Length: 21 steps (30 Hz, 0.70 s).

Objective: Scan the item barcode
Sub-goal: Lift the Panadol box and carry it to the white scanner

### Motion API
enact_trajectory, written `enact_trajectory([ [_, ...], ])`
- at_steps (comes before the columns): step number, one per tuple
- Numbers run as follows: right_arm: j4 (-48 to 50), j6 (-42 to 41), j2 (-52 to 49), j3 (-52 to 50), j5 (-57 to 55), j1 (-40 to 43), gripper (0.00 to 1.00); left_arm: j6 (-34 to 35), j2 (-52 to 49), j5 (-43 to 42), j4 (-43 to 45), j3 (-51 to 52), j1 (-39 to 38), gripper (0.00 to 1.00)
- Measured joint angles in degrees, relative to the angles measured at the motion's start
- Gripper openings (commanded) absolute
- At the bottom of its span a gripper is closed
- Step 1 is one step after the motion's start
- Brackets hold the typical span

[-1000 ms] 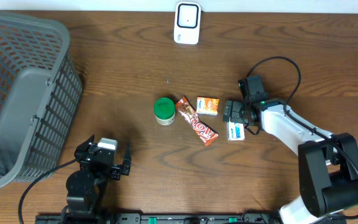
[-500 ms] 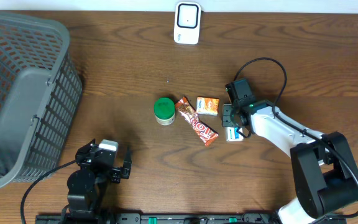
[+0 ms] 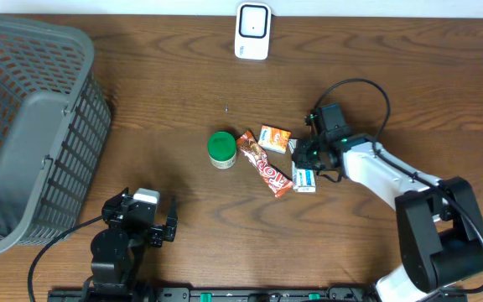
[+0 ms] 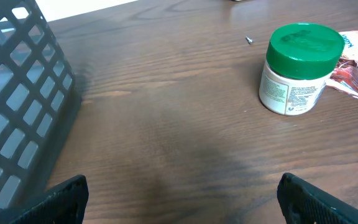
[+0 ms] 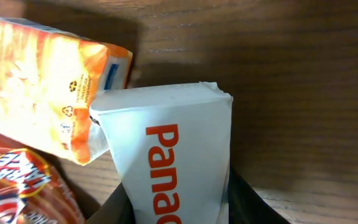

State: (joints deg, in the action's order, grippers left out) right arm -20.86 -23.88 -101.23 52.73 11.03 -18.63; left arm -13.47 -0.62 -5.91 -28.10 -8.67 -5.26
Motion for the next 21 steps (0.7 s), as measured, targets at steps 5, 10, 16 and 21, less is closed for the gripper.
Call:
enact_trajectory([
  [5, -4.9, 3.6, 0.7, -0.2, 10.8, 5.3, 0.17, 0.0, 0.0, 0.0, 0.0, 0.0, 0.0, 0.98],
  [10, -8.5, 8.4, 3.3, -1.6, 23.7, 13.5, 0.21, 0.0, 0.0, 0.0, 0.0, 0.0, 0.0, 0.98],
  [16, -8.2, 15.0, 8.2, -1.7, 42.2, 19.7, 0.20, 0.0, 0.0, 0.0, 0.0, 0.0, 0.0, 0.98],
  [21, -6.6, 18.7, 10.7, -1.7, 52.5, 20.0, 0.19, 0.0, 0.0, 0.0, 0.0, 0.0, 0.0, 0.98],
])
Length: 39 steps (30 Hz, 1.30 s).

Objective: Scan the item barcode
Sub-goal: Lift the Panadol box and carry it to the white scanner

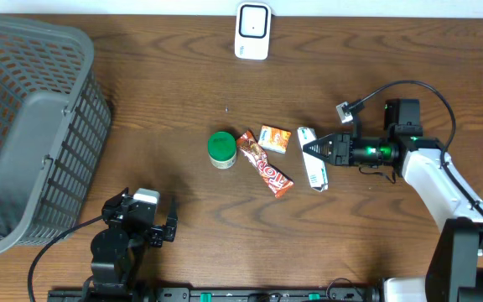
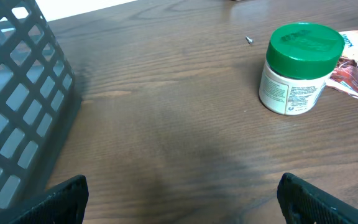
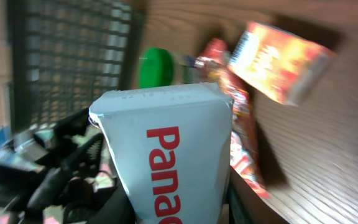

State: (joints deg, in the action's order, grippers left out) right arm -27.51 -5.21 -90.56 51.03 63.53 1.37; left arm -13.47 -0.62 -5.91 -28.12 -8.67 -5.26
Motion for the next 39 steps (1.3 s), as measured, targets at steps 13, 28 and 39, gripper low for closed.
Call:
enact_trajectory([
  [13, 11.1, -10.2, 9.2, -0.1, 10.5, 0.0, 0.18, 0.0, 0.0, 0.0, 0.0, 0.0, 0.0, 0.98],
  [28, 13.6, -14.8, 16.4, -0.1, -17.1, -12.2, 0.24, 0.0, 0.0, 0.0, 0.0, 0.0, 0.0, 0.98],
  [39, 15.0, -11.4, 6.4, 9.7, -49.2, -21.5, 0.23, 0.0, 0.0, 0.0, 0.0, 0.0, 0.0, 0.98],
])
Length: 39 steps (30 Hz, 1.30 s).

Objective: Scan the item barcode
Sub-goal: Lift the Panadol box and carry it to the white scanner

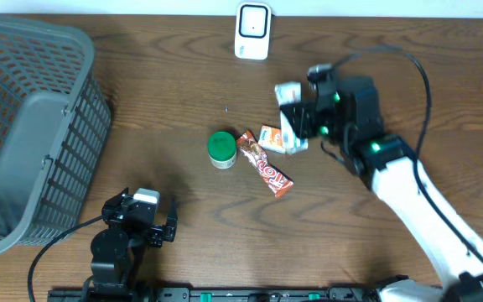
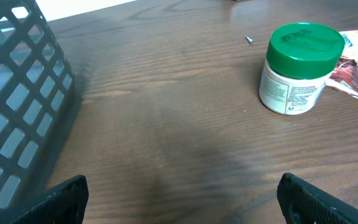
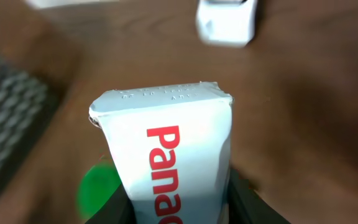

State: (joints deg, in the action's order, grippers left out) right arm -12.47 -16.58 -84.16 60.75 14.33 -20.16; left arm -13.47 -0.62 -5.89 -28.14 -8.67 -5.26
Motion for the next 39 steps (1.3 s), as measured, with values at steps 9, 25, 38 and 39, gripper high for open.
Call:
enact_trajectory([
  [9, 1.2, 9.6, -20.0, 21.8, -12.5, -0.4, 0.27, 0.0, 0.0, 0.0, 0.0, 0.0, 0.0, 0.98],
  [25, 15.6, 31.3, -47.5, 49.5, -35.0, -5.0, 0.38, 0.0, 0.0, 0.0, 0.0, 0.0, 0.0, 0.98],
  [38, 26.0, 54.3, -63.2, 59.4, -43.8, -9.4, 0.37, 0.0, 0.0, 0.0, 0.0, 0.0, 0.0, 0.98],
  [39, 27.0, 56.0, -63.8, 59.6, -44.2, -9.7, 0.36, 0.0, 0.0, 0.0, 0.0, 0.0, 0.0, 0.98],
])
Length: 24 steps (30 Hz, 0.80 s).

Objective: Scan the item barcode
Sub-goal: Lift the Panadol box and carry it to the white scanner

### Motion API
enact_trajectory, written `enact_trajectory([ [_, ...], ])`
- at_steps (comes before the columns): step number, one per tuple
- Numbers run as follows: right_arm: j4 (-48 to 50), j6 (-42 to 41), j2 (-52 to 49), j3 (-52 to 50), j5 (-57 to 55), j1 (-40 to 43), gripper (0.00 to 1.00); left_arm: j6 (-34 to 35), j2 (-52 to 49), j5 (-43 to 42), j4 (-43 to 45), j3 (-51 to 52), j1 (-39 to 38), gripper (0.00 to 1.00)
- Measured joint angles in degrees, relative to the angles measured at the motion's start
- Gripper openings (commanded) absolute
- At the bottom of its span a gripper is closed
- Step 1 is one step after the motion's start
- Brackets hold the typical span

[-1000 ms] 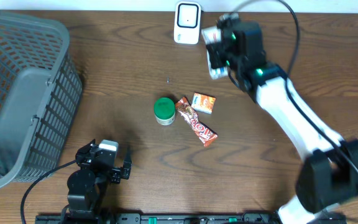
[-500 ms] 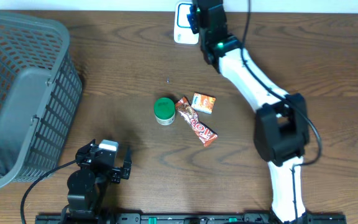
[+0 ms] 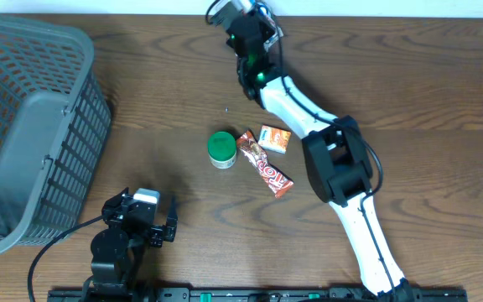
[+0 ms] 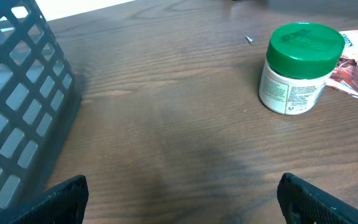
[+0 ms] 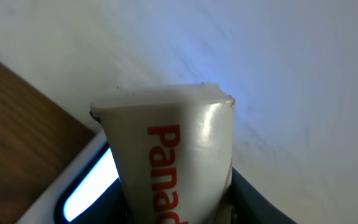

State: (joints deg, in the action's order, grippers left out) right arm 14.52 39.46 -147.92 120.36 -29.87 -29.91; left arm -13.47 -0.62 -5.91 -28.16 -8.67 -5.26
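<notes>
My right gripper (image 5: 176, 208) is shut on a white box with red lettering (image 5: 166, 143). It holds the box right over the white scanner (image 5: 86, 183), whose lit window shows just left of the box. In the overhead view the right gripper (image 3: 246, 21) is at the table's far edge and hides the scanner. The left gripper (image 4: 179, 205) rests open near the front edge, also seen from above as the left gripper (image 3: 132, 222), with nothing between its fingers.
A green-lidded jar (image 3: 221, 148), a red snack bar (image 3: 265, 174) and an orange box (image 3: 275, 138) lie mid-table. The jar (image 4: 300, 68) stands ahead of the left gripper. A grey basket (image 3: 23, 126) fills the left side, and a white wall is behind the scanner.
My right gripper has gone from above the orange box to the far edge of the table with the white box, which is now right over the scanner. The left arm is unchanged.
The right gripper was shut on the white box on the table beside the orange box. Then it held the box lifted off to the right. Later the box was above the items, facing the scanner, and now it is at the scanner.
</notes>
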Motion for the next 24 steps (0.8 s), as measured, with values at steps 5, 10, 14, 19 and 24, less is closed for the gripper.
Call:
enact_trajectory([
  [5, 2.1, 6.0, -1.6, 0.1, -1.7, -0.8, 0.34, 0.0, 0.0, 0.0, 0.0, 0.0, 0.0, 0.98],
  [10, 3.4, 9.6, -1.7, 1.3, -7.0, -1.5, 0.28, 0.0, 0.0, 0.0, 0.0, 0.0, 0.0, 0.98],
  [14, 1.9, 10.0, -1.6, 2.8, -13.4, -2.2, 0.33, 0.0, 0.0, 0.0, 0.0, 0.0, 0.0, 0.98],
  [19, -10.4, 7.4, 0.0, 2.8, -19.6, -2.5, 0.30, 0.0, 0.0, 0.0, 0.0, 0.0, 0.0, 0.98],
  [24, -29.1, -0.1, 5.8, 2.8, -24.2, -1.2, 0.29, 0.0, 0.0, 0.0, 0.0, 0.0, 0.0, 0.98],
])
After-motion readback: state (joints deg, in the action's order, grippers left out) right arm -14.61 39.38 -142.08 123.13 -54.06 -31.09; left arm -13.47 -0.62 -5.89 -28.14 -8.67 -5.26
